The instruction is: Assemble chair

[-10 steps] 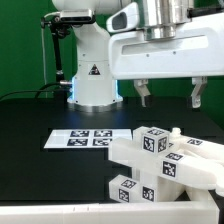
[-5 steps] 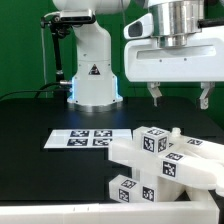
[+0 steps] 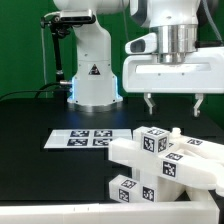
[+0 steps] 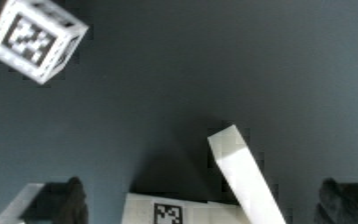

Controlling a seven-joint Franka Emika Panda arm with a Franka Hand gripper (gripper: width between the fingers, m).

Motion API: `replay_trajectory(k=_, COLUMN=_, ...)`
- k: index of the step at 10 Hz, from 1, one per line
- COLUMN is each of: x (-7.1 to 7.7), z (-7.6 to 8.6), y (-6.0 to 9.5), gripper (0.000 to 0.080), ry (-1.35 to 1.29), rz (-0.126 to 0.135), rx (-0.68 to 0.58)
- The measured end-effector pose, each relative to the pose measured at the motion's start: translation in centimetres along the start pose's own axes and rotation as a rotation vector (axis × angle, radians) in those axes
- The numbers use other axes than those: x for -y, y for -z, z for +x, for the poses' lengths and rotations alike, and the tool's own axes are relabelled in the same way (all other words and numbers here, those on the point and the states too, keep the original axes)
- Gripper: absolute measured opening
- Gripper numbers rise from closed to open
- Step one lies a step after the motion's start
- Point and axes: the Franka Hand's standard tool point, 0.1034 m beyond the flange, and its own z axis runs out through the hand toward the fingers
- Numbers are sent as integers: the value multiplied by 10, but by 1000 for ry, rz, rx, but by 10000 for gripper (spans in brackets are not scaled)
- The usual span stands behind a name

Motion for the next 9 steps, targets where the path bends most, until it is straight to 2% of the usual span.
replay_trajectory(k=5, x=-1, z=-1, y=-1, gripper=649, ry=82, rz=1, rx=4)
replay_trajectory(k=6, x=-6, z=-6, y=-5, gripper=649, ry=237, rz=-10, rx=13)
replay_trajectory(k=8, x=-30, z=-6, y=-11, gripper=649, ry=529, rz=-19, rx=10)
replay_trajectory(k=9, x=-30, z=-5, y=-11, gripper=649, ry=579, rz=-20, rx=9)
